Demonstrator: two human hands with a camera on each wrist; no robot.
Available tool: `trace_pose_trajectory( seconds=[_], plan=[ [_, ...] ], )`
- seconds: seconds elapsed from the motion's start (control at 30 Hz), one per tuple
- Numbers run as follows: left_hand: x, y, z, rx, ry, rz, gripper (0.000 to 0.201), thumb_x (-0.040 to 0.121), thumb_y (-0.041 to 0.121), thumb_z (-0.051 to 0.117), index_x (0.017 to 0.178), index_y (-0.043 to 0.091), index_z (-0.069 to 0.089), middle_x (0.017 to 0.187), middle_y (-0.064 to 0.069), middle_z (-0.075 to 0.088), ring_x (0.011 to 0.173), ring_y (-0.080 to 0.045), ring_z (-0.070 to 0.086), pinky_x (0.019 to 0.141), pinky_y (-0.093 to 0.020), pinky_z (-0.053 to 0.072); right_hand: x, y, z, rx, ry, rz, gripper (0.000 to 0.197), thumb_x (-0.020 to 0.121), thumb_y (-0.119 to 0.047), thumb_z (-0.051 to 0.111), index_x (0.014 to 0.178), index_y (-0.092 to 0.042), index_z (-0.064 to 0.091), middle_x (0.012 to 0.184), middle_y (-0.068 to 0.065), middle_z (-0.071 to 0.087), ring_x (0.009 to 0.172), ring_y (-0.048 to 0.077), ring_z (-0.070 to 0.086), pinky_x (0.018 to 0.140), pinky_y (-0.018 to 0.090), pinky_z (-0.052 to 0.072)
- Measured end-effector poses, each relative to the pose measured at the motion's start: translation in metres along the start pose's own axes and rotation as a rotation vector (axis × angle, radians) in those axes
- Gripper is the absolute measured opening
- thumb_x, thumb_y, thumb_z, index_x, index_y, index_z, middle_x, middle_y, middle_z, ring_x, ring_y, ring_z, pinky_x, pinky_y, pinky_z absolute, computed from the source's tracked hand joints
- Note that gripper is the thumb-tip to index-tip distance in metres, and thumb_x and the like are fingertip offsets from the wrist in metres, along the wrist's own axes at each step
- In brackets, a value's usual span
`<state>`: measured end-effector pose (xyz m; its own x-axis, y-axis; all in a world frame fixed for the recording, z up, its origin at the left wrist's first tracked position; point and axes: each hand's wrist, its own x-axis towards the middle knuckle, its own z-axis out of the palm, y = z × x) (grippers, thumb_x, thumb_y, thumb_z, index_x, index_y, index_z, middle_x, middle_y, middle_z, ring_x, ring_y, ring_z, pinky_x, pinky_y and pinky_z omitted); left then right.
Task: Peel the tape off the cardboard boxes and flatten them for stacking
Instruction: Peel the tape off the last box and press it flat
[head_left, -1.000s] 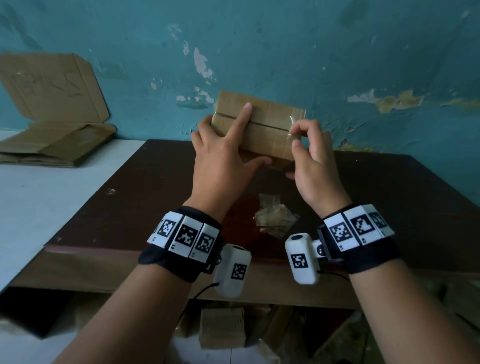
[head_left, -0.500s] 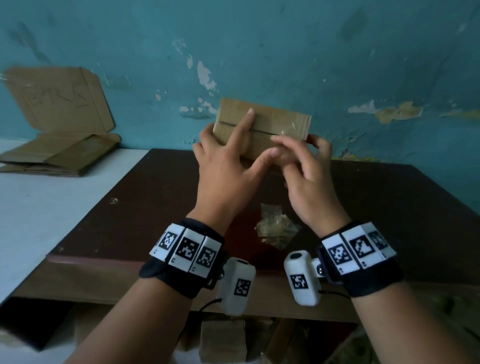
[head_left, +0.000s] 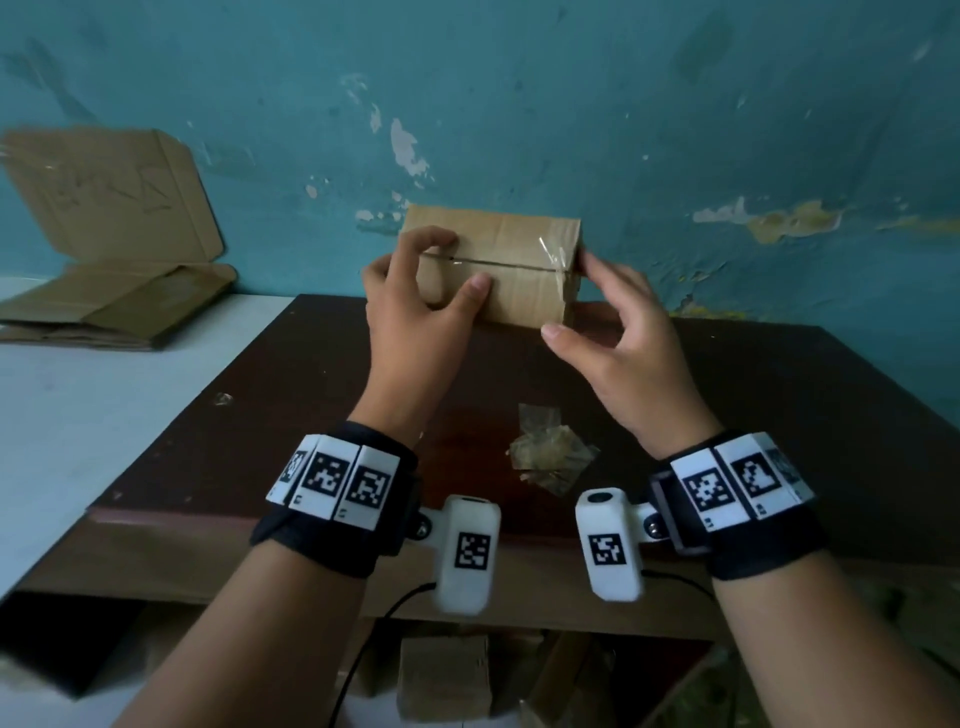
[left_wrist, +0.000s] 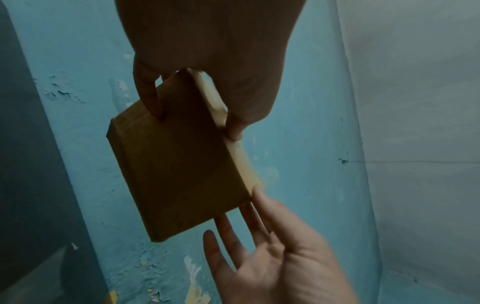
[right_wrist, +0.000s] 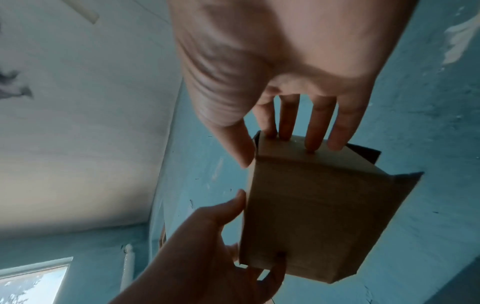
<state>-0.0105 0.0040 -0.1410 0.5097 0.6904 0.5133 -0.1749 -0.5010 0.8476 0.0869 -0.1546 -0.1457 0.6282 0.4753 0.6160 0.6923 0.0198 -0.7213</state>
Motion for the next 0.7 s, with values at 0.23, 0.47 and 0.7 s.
trace_pose_trajectory(
  seconds=[0.23,0.47,0.7],
  plan=[
    [0.006,0.004,-0.012,-0.091,-0.052,-0.017,0.029,0.083,0.042,0.072,0.110,0.049,0.064,0.133,-0.006,0.055,0.112,-0.021,0.063,0.092,-0.044,0.060,0.001,-0.001,-0.004,-0.272,0.050,-0.197,0.075,0.066,-0.035,0.090,0.128,-0.013,0.053,0.156,0.008,0.027,0.147,0.013,0.023,0.119,0.015,0.015],
    [0.001,0.011,-0.011,0.011,-0.104,0.061,0.037,0.093,0.011,0.067,0.120,0.036,0.062,0.132,-0.006,0.045,0.097,-0.003,0.055,0.075,0.000,0.041,0.001,0.000,-0.002,-0.158,0.032,-0.136,0.111,0.061,-0.035,0.093,0.150,-0.018,0.029,0.141,-0.003,0.036,0.135,0.013,0.043,0.115,0.037,0.039],
    [-0.008,0.022,-0.009,0.320,0.000,0.240,0.019,0.089,0.040,0.070,0.105,0.030,0.069,0.130,-0.003,0.051,0.122,-0.026,0.049,0.102,-0.039,0.044,0.005,0.004,-0.010,-0.368,0.085,-0.215,0.104,0.057,-0.029,0.096,0.144,-0.009,0.042,0.138,0.007,0.037,0.133,0.020,0.039,0.116,0.040,0.036]
  ],
)
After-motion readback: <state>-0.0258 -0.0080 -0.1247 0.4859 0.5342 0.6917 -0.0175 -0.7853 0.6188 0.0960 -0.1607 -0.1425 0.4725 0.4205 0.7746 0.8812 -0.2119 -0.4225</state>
